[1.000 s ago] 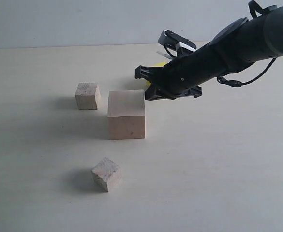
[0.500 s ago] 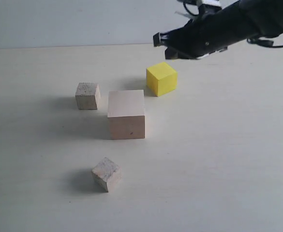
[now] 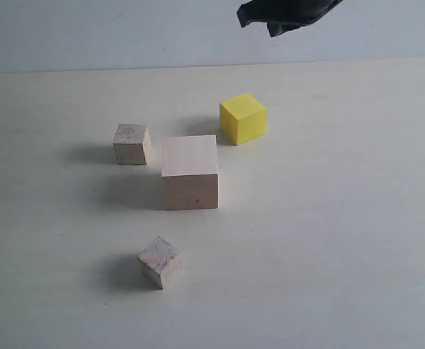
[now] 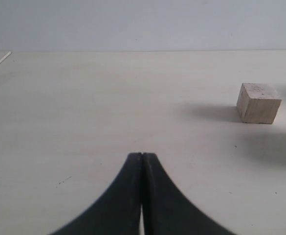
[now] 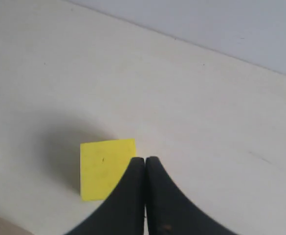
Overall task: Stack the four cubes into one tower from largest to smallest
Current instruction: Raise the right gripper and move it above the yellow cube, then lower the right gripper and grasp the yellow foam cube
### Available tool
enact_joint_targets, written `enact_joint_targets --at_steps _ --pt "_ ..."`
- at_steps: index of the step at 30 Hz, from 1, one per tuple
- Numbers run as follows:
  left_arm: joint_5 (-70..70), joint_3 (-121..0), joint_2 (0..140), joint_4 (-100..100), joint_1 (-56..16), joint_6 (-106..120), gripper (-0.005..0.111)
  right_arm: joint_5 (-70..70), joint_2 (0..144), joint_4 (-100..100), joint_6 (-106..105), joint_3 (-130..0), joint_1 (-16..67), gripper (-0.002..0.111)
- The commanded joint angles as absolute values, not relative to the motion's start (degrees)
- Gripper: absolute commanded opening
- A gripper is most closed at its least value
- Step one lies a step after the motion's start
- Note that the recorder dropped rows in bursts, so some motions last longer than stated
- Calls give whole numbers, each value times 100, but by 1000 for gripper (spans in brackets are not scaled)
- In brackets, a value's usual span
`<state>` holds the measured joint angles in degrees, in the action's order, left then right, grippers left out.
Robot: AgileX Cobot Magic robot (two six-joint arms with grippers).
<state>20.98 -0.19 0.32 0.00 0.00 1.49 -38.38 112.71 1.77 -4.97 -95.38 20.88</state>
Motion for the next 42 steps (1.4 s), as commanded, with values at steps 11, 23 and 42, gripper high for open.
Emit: enact_joint_targets --at_steps 11,23,42 --pt "2046 0 0 0 10 133 0 -3744 12014 -189 -896 -9907 2617 3" --pt "2046 0 0 0 10 133 0 -3555 12443 -215 -1046 -9922 2606 75" --pt "2046 0 0 0 10 133 0 -3376 13127 -522 -730 -9922 2606 72"
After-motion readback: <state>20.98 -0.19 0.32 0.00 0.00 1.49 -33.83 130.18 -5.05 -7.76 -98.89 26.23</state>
